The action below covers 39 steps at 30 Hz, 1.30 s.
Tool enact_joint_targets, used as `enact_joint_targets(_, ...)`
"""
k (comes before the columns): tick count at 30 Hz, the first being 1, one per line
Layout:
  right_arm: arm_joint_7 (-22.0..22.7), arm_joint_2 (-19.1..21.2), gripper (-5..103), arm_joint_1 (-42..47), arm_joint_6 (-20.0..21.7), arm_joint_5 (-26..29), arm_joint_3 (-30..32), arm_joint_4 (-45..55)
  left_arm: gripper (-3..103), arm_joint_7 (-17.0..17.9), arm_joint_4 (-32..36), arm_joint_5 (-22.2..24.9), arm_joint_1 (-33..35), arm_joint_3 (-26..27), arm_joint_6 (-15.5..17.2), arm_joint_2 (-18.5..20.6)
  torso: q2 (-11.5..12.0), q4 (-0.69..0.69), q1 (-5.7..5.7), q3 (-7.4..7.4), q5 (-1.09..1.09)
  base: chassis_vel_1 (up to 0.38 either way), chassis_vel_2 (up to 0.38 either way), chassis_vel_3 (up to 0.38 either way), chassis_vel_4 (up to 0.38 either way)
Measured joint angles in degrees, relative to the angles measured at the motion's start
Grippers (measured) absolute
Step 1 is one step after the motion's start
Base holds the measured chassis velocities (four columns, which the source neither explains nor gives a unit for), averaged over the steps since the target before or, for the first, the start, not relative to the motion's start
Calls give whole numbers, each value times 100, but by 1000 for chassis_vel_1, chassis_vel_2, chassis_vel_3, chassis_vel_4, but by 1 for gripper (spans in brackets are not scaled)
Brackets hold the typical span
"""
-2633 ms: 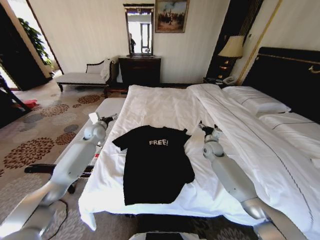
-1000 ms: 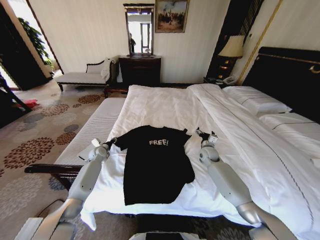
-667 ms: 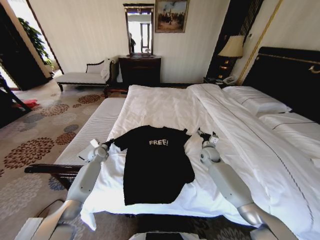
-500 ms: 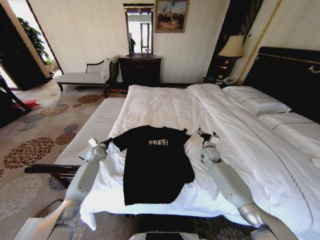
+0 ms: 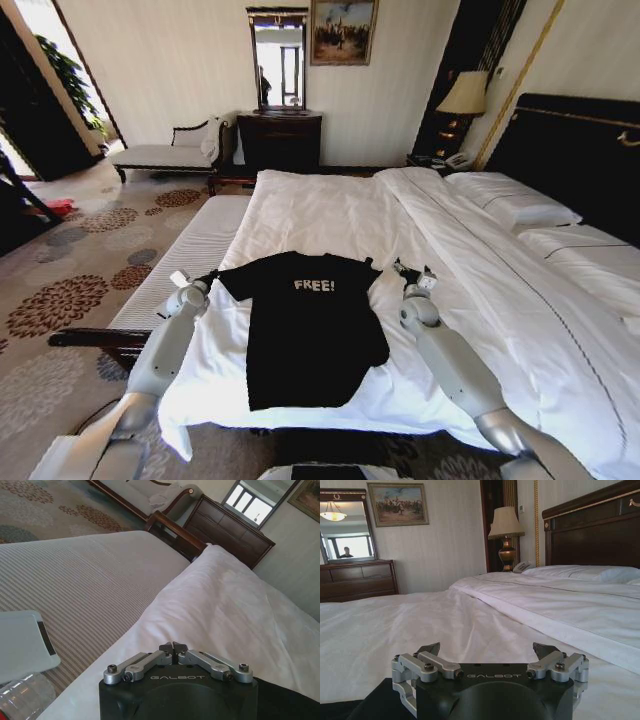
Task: Fold the clothes on the bed.
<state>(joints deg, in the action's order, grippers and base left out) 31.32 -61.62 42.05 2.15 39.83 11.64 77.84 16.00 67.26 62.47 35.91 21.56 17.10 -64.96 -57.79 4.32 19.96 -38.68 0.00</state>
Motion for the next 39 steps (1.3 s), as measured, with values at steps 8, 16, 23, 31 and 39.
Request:
enact_joint_targets(8,-261,-113,100,-220,-165,772,-42,-312,18,325,731,-37,382,207,83,201,0,-3,0,0,0,0,0,0,0)
enact_joint_targets(16,-421,-146,100,-320,-135,1917,69,-390,40,538,1130,186,512,535,127,412,0,1,0,0,-1,0,0,0,0)
enact_joint_targets(23,-746,-244,100,-450,100,2290,19,-670,67,763,1753,689,764,948,198,746,0,-4,0,0,0,0,0,0,0)
enact_joint_targets(31,-1132,-321,85,-486,308,2727,-18,-850,97,814,3338,1335,1253,1302,412,1027,0,-1,0,0,2,0,0,0,0)
enact_joint_targets(39,-1168,-229,77,-445,330,2597,-257,-856,100,859,4679,1390,1382,1306,606,1293,-1,1,-1,1,0,0,0,0,0)
